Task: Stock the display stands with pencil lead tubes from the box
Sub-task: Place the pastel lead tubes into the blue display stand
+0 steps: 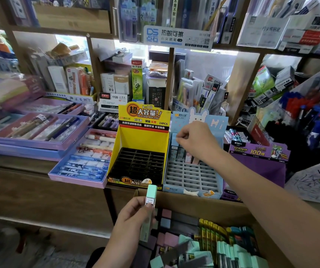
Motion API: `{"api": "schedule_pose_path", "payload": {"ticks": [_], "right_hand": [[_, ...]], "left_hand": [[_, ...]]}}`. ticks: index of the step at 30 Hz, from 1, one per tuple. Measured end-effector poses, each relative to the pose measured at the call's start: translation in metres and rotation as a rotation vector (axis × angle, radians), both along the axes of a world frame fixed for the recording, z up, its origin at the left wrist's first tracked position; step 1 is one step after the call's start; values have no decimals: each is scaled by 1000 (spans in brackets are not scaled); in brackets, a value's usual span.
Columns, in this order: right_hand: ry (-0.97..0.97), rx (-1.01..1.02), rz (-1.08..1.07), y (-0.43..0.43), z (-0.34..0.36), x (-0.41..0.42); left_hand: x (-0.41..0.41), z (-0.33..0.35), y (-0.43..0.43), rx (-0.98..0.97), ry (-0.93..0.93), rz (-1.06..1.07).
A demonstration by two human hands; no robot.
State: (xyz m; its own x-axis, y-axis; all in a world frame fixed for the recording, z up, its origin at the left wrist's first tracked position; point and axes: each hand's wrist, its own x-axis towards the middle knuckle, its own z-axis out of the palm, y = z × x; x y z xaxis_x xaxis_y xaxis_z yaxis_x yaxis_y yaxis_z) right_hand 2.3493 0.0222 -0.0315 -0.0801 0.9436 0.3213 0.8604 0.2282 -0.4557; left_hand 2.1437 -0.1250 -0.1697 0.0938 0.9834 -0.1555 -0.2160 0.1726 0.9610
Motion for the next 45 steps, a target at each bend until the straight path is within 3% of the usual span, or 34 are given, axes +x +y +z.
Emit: {"api": "schedule_pose_path", "payload": {"ticks": [7,15,20,32,45], "right_hand": [[-4,-28,1,0,-2,-1],[299,-81,6,-51,-5,21],[370,-148,61,-109,-29,51],[142,-738,78,-183,-122,120],[158,-774,29,-179,-131,124]], "left_hand": [[0,-2,-1,4,19,9],[2,8,-5,77,72,18],[5,22,-3,121,116,-14],[37,69,23,300,250,-98],[91,98,81,476,411,-122]]}}
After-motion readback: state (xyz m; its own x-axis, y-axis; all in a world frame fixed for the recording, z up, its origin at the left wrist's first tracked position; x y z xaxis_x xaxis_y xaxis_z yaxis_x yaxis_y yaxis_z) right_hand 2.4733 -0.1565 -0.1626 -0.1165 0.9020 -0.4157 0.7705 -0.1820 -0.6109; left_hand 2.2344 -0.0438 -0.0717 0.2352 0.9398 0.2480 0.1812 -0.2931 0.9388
